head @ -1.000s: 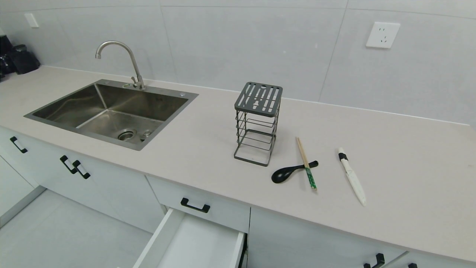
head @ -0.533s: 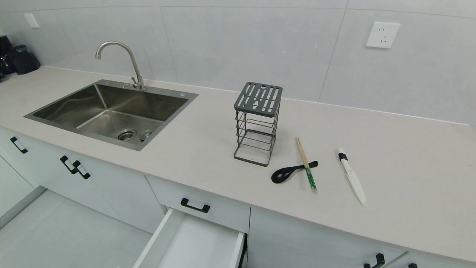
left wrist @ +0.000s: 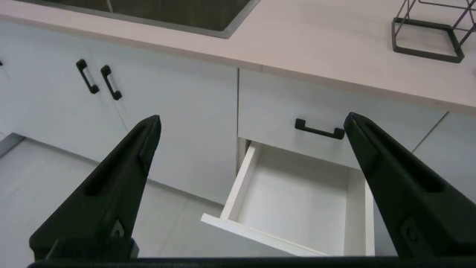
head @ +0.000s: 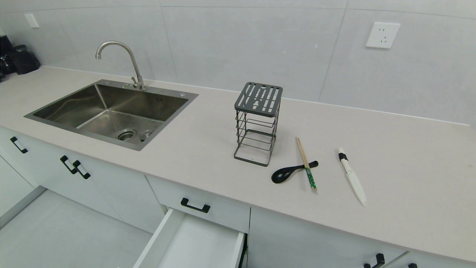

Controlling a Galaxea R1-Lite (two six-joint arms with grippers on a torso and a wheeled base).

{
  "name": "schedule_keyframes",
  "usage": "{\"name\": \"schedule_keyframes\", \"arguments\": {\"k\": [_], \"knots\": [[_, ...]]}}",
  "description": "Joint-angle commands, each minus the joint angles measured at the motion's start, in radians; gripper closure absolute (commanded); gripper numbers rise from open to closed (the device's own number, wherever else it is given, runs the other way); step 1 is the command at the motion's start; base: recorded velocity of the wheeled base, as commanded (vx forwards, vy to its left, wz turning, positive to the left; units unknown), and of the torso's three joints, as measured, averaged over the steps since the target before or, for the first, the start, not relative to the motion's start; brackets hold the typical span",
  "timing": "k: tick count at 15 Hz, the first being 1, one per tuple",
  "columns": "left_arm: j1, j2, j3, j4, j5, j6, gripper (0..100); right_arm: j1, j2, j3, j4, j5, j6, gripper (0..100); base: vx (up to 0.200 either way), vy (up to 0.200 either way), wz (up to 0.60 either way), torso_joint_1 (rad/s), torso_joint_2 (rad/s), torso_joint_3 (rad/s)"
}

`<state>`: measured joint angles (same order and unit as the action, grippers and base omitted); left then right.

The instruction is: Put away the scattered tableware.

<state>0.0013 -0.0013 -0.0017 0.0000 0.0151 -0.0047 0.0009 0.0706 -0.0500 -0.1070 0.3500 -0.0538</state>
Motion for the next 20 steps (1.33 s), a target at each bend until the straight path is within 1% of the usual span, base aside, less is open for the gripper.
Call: {"name": "schedule_keyframes", "arguments": {"k": [1, 3, 5, 9, 11, 12, 18, 19, 20], "knots": [[0.000, 0.001, 0.000, 0.000, 0.000, -0.001, 0, 0.039, 0.228, -0.076, 0.007, 0.052, -0.009, 100, 0.000, 0.000, 0.00, 0.000, 0.00, 0.000], [0.000, 0.001, 0.000, 0.000, 0.000, 0.000, 0, 0.068, 0.301, -0.091, 0.007, 0.055, -0.020, 100, 0.000, 0.000, 0.00, 0.000, 0.00, 0.000], [0.000, 0.001, 0.000, 0.000, 0.000, 0.000, 0, 0.122, 0.406, -0.117, 0.009, 0.053, -0.021, 100, 0.000, 0.000, 0.00, 0.000, 0.00, 0.000], [0.000, 0.001, 0.000, 0.000, 0.000, 0.000, 0, 0.183, 0.610, -0.165, -0.013, 0.047, -0.021, 100, 0.000, 0.000, 0.00, 0.000, 0.00, 0.000], [0.000, 0.001, 0.000, 0.000, 0.000, 0.000, 0, 0.203, 0.725, -0.162, -0.074, 0.047, -0.023, 100, 0.000, 0.000, 0.00, 0.000, 0.00, 0.000], [0.000, 0.001, 0.000, 0.000, 0.000, 0.000, 0, 0.205, 0.795, -0.156, -0.131, 0.046, -0.035, 100, 0.000, 0.000, 0.00, 0.000, 0.00, 0.000], [0.000, 0.001, 0.000, 0.000, 0.000, 0.000, 0, 0.214, 1.049, -0.143, -0.347, 0.052, -0.058, 100, 0.000, 0.000, 0.00, 0.000, 0.00, 0.000], [0.000, 0.001, 0.000, 0.000, 0.000, 0.000, 0, 0.234, 1.080, -0.149, -0.361, 0.052, -0.058, 100, 0.000, 0.000, 0.00, 0.000, 0.00, 0.000], [0.000, 0.001, 0.000, 0.000, 0.000, 0.000, 0, 0.283, 1.135, -0.179, -0.375, 0.052, -0.077, 100, 0.000, 0.000, 0.00, 0.000, 0.00, 0.000]]}}
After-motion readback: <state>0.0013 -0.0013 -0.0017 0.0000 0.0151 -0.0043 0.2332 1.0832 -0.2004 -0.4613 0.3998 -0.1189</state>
